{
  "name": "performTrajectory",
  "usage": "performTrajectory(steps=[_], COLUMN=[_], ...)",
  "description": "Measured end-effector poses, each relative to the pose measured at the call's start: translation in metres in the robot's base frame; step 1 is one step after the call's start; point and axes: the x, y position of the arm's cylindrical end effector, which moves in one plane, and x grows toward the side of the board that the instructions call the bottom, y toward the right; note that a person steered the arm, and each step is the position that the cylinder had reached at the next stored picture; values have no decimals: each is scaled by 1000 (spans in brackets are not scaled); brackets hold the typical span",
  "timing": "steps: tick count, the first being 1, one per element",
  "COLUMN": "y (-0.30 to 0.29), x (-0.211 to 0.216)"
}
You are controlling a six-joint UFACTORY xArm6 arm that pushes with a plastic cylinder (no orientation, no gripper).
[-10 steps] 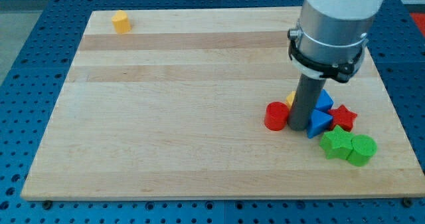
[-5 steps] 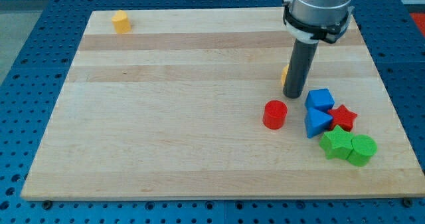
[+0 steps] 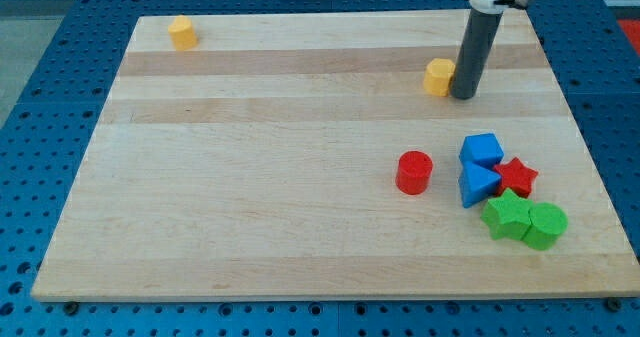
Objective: Slide the yellow hexagon towards the top center of the board
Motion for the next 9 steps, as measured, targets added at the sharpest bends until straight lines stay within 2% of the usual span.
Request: performTrajectory(steps=[3, 9], y=[-25, -139], x=[-45, -34])
